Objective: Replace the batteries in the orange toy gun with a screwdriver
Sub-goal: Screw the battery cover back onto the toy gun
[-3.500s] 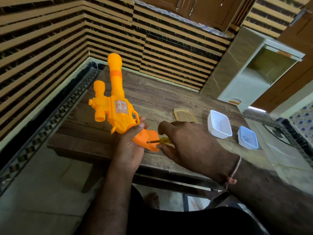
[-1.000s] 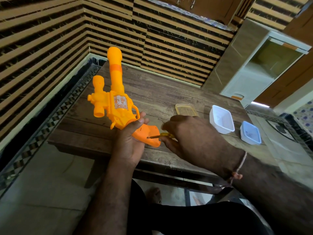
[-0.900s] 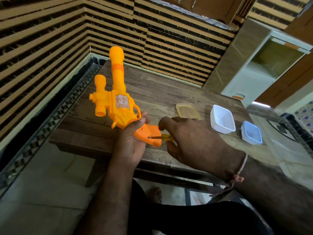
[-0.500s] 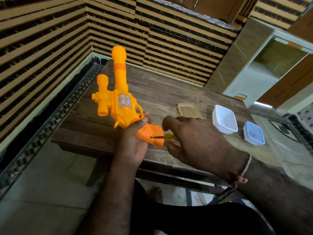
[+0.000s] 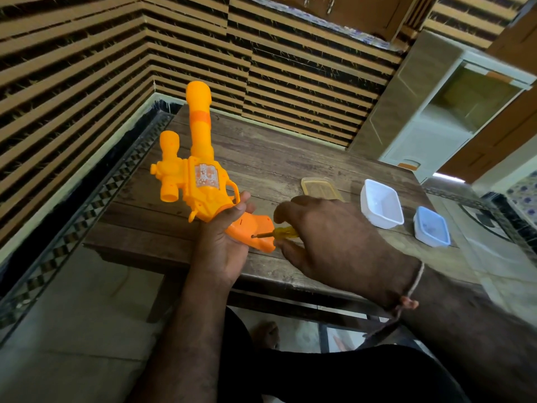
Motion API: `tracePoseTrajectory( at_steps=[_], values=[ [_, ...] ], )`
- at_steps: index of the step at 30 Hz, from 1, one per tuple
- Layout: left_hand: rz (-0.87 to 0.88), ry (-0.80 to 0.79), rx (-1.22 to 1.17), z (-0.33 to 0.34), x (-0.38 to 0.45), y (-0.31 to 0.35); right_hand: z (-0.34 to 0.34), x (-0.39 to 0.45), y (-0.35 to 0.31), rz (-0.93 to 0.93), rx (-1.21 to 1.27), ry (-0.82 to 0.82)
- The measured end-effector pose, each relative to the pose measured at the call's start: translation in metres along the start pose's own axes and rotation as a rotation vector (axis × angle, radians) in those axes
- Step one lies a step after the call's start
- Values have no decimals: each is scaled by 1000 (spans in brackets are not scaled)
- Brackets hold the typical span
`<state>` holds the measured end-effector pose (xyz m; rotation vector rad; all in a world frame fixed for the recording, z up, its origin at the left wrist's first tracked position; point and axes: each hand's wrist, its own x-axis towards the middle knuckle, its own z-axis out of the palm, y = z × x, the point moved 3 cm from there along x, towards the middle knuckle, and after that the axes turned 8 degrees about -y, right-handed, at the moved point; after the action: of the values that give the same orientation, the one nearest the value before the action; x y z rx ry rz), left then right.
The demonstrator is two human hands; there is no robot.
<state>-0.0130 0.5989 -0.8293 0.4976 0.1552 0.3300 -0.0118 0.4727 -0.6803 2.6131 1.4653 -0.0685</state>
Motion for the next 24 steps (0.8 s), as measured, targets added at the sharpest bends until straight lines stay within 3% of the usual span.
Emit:
tracePoseTrajectory(
  at_steps=[3,9,16,24],
  values=[
    [16,-21,-23,-1,1,2,-2,-1,0,-10,32,-29],
    [26,-11,-1,0,0,4,0,2,-3,-4,-179,98],
    [33,-29,-2,1,-2,3,0,-4,-4,0,10,13],
    [10,6,15,1,-2,3,3,-3,-4,21,-55,-1]
  ],
)
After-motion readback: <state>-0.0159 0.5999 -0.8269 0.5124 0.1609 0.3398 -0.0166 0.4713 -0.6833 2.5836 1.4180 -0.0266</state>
